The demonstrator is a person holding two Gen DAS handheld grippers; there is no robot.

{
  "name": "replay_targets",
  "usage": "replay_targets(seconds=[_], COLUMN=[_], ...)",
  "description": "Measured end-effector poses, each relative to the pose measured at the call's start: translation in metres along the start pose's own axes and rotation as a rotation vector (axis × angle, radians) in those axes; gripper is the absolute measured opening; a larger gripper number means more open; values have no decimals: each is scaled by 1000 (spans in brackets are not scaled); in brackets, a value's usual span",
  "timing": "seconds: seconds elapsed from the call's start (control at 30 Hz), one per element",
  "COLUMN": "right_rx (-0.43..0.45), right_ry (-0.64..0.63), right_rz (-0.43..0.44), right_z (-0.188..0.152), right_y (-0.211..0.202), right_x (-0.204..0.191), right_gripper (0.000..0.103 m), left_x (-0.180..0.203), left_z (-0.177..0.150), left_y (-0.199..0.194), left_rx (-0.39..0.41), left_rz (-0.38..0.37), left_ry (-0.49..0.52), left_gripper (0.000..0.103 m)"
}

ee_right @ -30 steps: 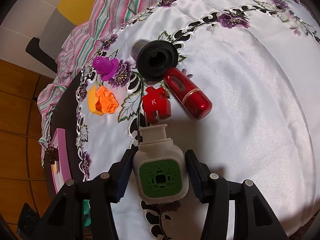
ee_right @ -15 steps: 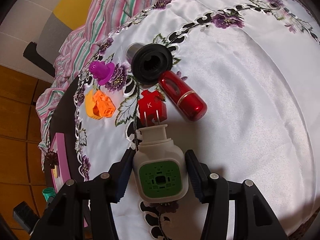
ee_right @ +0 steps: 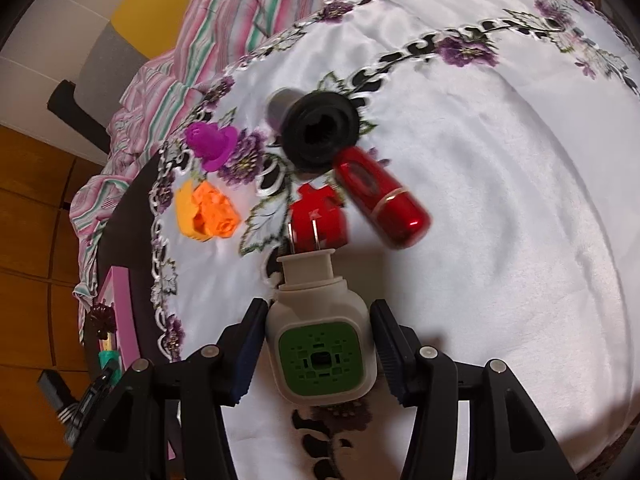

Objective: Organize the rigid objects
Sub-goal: 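Carry the teal piece into the tray and open the left tool while the right tool carries the device, then lower the white-green plug device into the tray beside the brown object and open the right tool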

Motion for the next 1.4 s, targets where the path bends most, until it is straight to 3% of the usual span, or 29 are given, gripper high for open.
replay_targets(seconds=[0.23,0.33,0.4,0.53,1.03,1.4], right_rx=[27,27,28,14,-87,-97], right_ry=[-55,-67,-93,-145,-307,-382], right_rz=[43,74,99,144,283,227], right_z=[6,8,9,10,1,15], right_y=[2,4,6,14,70,121], right_x=[-36,-53,-68,-104,-243,-310], right_gripper=[53,53,53,53,53,53], left_x=[-8,-10,-13,-19,-21,-28], left_z=[25,28,24,6,-48,-62], left_y=[9,9,3,-18,-48,-58], left_rx=[23,26,20,44,58,71], left_rz=[12,39,45,-18,-88,-94], left_ry=[-41,-44,-65,-119,-91,-82], left_gripper=[32,41,42,42,42,42])
Point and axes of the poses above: each gripper's, at about its wrist camera, not at the fingertips, and y roughly the way its jaws point, x to its right, z to its top, the point moved 4 cm from there along y, roughly the way its jaws point, and after that the axes turned 15 degrees about -y, right-handed, at the moved point
